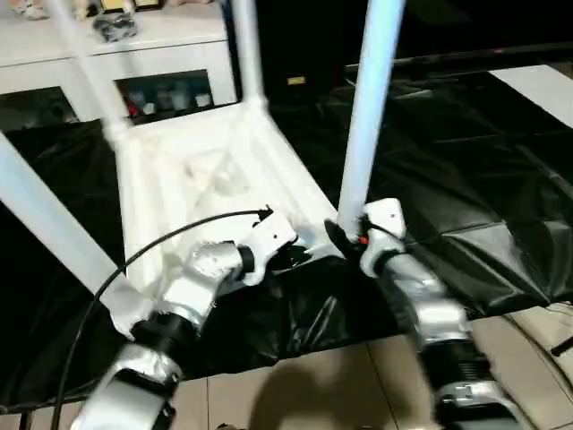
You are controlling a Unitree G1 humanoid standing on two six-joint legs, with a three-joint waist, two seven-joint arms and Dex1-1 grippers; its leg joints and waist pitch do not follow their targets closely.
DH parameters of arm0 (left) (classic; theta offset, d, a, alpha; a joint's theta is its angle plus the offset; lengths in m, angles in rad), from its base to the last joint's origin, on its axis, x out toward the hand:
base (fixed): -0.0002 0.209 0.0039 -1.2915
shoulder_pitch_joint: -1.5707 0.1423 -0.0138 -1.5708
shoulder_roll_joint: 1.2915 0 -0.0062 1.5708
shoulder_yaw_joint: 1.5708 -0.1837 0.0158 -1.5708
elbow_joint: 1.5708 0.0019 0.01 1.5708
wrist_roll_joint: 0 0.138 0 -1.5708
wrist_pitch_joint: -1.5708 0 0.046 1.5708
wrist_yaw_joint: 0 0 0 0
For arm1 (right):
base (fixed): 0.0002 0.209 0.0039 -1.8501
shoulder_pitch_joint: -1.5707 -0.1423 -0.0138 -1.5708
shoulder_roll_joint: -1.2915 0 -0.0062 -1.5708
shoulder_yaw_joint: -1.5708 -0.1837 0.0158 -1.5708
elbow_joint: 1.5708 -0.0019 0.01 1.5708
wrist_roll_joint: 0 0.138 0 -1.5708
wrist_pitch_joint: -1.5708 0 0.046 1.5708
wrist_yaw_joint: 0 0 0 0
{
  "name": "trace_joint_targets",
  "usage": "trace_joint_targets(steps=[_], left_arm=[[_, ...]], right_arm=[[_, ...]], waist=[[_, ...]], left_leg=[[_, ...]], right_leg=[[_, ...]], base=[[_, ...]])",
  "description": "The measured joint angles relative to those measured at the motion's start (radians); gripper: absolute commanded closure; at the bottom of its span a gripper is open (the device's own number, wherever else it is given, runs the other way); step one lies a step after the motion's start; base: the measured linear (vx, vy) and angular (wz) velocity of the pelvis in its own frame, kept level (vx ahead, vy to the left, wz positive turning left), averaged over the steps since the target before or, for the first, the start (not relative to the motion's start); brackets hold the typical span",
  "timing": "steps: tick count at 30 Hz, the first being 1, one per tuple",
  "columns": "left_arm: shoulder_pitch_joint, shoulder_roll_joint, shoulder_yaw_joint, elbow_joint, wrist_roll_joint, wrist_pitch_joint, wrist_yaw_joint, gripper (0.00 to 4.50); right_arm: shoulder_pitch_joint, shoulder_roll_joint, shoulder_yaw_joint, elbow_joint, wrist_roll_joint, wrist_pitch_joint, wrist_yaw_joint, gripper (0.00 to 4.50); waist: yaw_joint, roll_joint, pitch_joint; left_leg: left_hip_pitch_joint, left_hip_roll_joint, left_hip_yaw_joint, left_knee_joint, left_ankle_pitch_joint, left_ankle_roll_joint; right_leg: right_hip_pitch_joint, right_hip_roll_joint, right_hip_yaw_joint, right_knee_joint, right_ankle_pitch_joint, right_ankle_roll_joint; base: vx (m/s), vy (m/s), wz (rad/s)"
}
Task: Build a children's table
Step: Rotate leg to tighten, then rotate table base
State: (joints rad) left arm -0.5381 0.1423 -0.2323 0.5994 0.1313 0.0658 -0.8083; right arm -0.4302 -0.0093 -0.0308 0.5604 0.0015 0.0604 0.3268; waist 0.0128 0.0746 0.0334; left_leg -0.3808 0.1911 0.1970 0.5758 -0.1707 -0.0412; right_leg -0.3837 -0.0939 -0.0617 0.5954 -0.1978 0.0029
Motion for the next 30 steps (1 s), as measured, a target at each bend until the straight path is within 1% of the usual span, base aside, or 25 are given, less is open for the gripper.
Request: trace_joint_targets(steps=[1, 2, 3, 6, 7, 8, 9, 10, 11, 13, 16, 19, 21, 24, 26, 28, 30], left_arm=[[0.003, 0.000, -0.001, -0.005, 0.000, -0.001, -0.001, 4.50], [0.004, 0.000, -0.002, -0.007, 0.000, -0.004, -0.003, 4.50], [0.005, 0.000, -0.002, -0.008, 0.000, -0.004, -0.006, 4.50], [0.005, 0.003, -0.003, -0.009, 0.000, -0.013, -0.014, 4.50], [0.006, 0.004, -0.004, -0.010, 0.000, -0.015, -0.017, 4.50], [0.007, 0.005, -0.006, -0.014, 0.000, -0.016, -0.018, 4.50], [0.007, 0.006, -0.010, -0.018, -0.001, -0.018, -0.022, 4.50], [0.008, 0.011, -0.014, -0.023, -0.002, -0.024, -0.028, 4.50], [0.008, 0.016, -0.021, -0.028, -0.005, -0.032, -0.040, 4.50], [0.008, 0.027, -0.024, -0.028, -0.008, -0.044, -0.059, 4.50], [0.008, 0.045, -0.030, -0.028, -0.012, -0.067, -0.088, 4.50], [0.008, 0.059, -0.030, -0.028, -0.015, -0.079, -0.101, 4.50], [0.008, 0.065, -0.029, -0.028, -0.018, -0.079, -0.104, 4.50], [0.008, 0.076, -0.030, -0.027, -0.021, -0.086, -0.126, 4.50], [0.008, 0.085, -0.030, -0.027, -0.027, -0.092, -0.146, 4.50], [0.008, 0.091, -0.030, -0.026, -0.032, -0.095, -0.160, 4.50], [0.009, 0.094, -0.030, -0.026, -0.039, -0.096, -0.168, 4.50]], right_arm=[[0.005, 0.000, 0.000, -0.006, 0.001, -0.001, 0.000, 1.37], [0.010, 0.000, 0.000, -0.011, 0.002, -0.003, 0.004, 1.20], [0.013, 0.000, 0.000, -0.013, 0.003, -0.005, 0.007, 1.20], [0.024, -0.005, 0.001, -0.032, 0.003, -0.008, 0.027, 0.95], [0.030, -0.007, 0.001, -0.039, 0.002, -0.011, 0.034, 0.78], [0.033, -0.013, 0.003, -0.043, 0.002, -0.015, 0.044, 0.78], [0.042, -0.031, 0.014, -0.054, 0.001, -0.018, 0.061, 0.67], [0.060, -0.066, 0.033, -0.079, 0.002, -0.019, 0.095, 0.67], [0.085, -0.102, 0.046, -0.112, 0.004, -0.020, 0.141, 0.67], [0.109, -0.141, 0.050, -0.148, 0.007, -0.016, 0.192, 0.67], [0.172, -0.233, 0.051, -0.233, 0.050, 0.003, 0.305, 0.67], [0.234, -0.304, 0.028, -0.282, 0.090, 0.020, 0.404, 0.67], [0.255, -0.339, 0.007, -0.291, 0.115, 0.026, 0.449, 0.67], [0.289, -0.415, -0.025, -0.323, 0.157, 0.027, 0.509, 0.67], [0.306, -0.459, -0.060, -0.345, 0.188, 0.042, 0.536, 0.67], [0.318, -0.480, -0.082, -0.368, 0.210, 0.058, 0.559, 0.67], [0.333, -0.489, -0.088, -0.407, 0.240, 0.083, 0.586, 0.67]], waist=[[0.000, 0.000, 0.000], [0.001, 0.001, 0.000], [0.000, 0.001, -0.001], [0.000, 0.003, 0.000], [0.001, 0.004, 0.000], [0.002, 0.004, 0.000], [0.003, 0.005, 0.001], [0.007, 0.005, 0.001], [0.015, 0.005, 0.001], [0.023, 0.005, 0.001], [0.034, 0.004, 0.002], [0.036, 0.002, 0.003], [0.032, 0.001, 0.004], [0.032, 0.001, 0.004], [0.032, 0.001, 0.004], [0.032, 0.001, 0.004], [0.033, 0.002, 0.003]], left_leg=[[0.000, 0.000, 0.000, 0.000, 0.000, 0.000], [-0.001, 0.000, 0.000, 0.000, 0.000, 0.000], [-0.001, 0.000, 0.000, 0.000, 0.000, 0.000], [-0.002, 0.000, 0.000, 0.000, 0.000, 0.000], [-0.002, 0.000, 0.000, 0.000, 0.000, 0.000], [-0.002, 0.000, 0.000, 0.000, 0.000, 0.000], [-0.002, 0.000, 0.000, 0.000, 0.000, 0.000], [-0.003, 0.000, 0.000, 0.000, 0.000, 0.000], [-0.004, 0.000, 0.000, 0.000, 0.000, 0.000], [-0.004, 0.001, 0.000, 0.000, 0.000, 0.000], [-0.006, 0.001, 0.000, 0.000, 0.000, 0.001], [-0.006, 0.001, 0.001, 0.000, 0.002, 0.005], [-0.006, 0.001, 0.001, 0.001, 0.002, 0.004], [-0.006, 0.001, 0.001, 0.001, 0.002, 0.004], [-0.006, 0.001, 0.001, 0.001, 0.002, 0.004], [-0.007, 0.001, 0.001, 0.001, 0.002, 0.005], [-0.007, 0.001, 0.001, 0.001, 0.003, 0.006]], right_leg=[[0.000, 0.000, 0.000, 0.000, 0.000, 0.000], [0.000, 0.000, 0.000, 0.000, 0.000, 0.000], [0.000, 0.000, 0.000, 0.000, 0.000, 0.000], [0.000, 0.000, 0.000, 0.000, 0.000, 0.000], [0.000, 0.000, 0.000, 0.000, 0.000, 0.000], [-0.001, 0.000, 0.000, 0.000, 0.000, 0.000], [-0.001, 0.000, 0.000, 0.000, 0.000, 0.000], [-0.001, 0.000, -0.001, 0.000, 0.000, 0.000], [-0.001, 0.000, 0.000, 0.000, 0.000, 0.001], [-0.001, 0.000, -0.001, 0.000, -0.001, 0.002], [-0.001, 0.000, -0.001, 0.000, -0.003, 0.005], [-0.002, 0.000, -0.001, 0.000, -0.003, 0.005], [-0.003, 0.000, -0.001, 0.000, -0.003, 0.005], [-0.003, 0.000, -0.001, 0.001, -0.003, 0.005], [-0.003, 0.000, -0.001, 0.000, -0.003, 0.005], [-0.003, 0.000, -0.001, 0.000, -0.003, 0.005], [-0.003, 0.000, -0.001, 0.000, -0.003, 0.005]], base=[[0.000, 0.000, 0.00], [0.000, 0.000, 0.00], [0.000, 0.000, 0.00], [0.000, 0.000, 0.00], [0.000, 0.000, 0.00], [0.000, 0.000, 0.00], [0.000, 0.000, 0.00], [0.000, 0.000, 0.00], [0.000, 0.000, 0.00], [0.000, 0.000, 0.00], [0.000, 0.000, 0.00], [0.000, 0.000, 0.00], [0.000, 0.000, 0.00], [0.000, 0.000, 0.00], [0.000, 0.000, 0.00], [0.000, 0.000, 0.00], [0.000, 0.000, 0.00]])
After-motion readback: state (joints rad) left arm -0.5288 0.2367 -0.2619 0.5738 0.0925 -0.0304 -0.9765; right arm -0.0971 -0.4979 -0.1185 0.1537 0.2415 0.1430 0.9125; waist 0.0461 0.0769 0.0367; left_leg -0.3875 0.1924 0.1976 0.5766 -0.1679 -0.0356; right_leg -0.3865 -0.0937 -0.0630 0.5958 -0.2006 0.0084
